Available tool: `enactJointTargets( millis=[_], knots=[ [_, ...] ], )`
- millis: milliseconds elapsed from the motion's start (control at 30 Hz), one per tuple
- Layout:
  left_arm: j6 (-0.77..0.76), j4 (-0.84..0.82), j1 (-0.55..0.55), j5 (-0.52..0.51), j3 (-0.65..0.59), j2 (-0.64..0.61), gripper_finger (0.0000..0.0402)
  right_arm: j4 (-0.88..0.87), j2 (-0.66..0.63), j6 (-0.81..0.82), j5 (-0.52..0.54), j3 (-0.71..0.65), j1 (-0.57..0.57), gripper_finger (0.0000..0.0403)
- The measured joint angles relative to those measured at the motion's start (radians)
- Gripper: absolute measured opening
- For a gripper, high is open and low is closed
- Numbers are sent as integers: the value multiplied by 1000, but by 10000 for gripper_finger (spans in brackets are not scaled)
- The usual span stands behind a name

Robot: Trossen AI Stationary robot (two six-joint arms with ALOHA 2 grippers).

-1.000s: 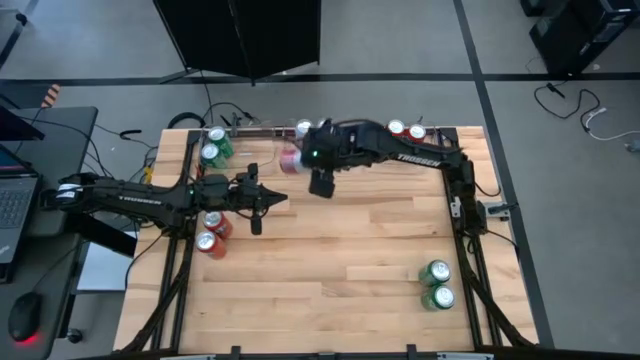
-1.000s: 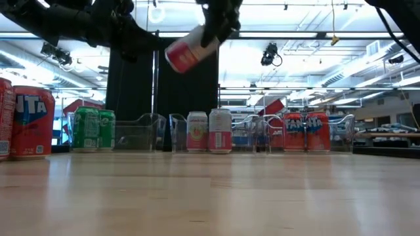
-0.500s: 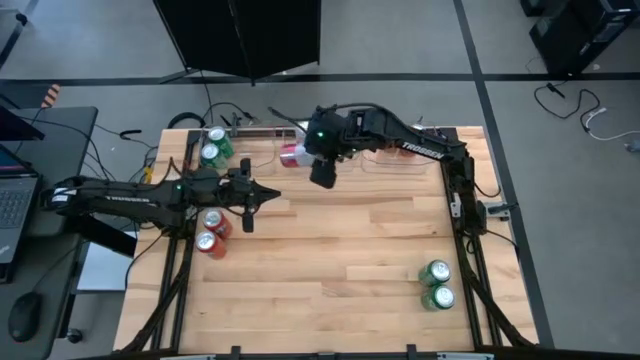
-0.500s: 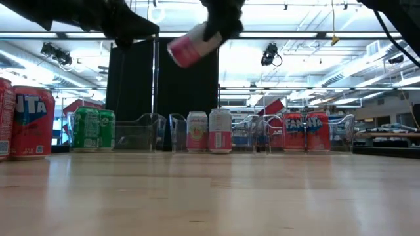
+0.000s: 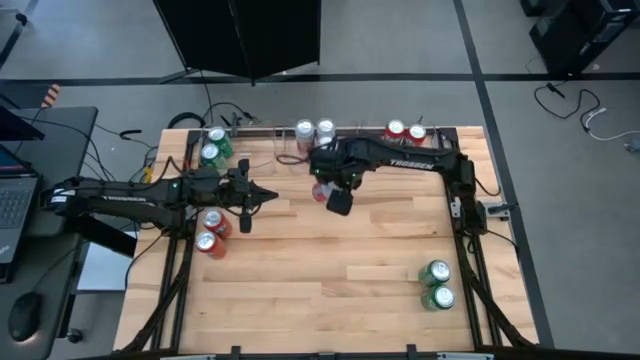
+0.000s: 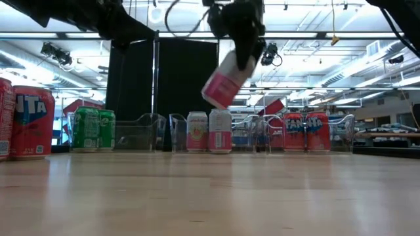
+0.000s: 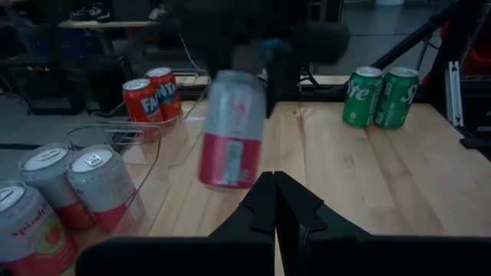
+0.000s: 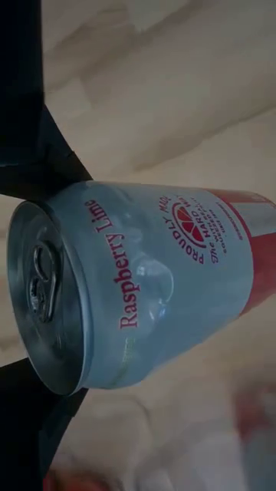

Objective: Sort soda cans
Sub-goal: Put the pink-white soda can into the top center transparent bin

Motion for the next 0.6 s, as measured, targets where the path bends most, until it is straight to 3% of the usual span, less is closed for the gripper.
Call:
enactJointTargets(
  millis=[600],
  knots=[
    [-1, -21, 0, 1, 0, 0, 1, 53, 0, 74, -68, -305, 16, 259]
  ],
)
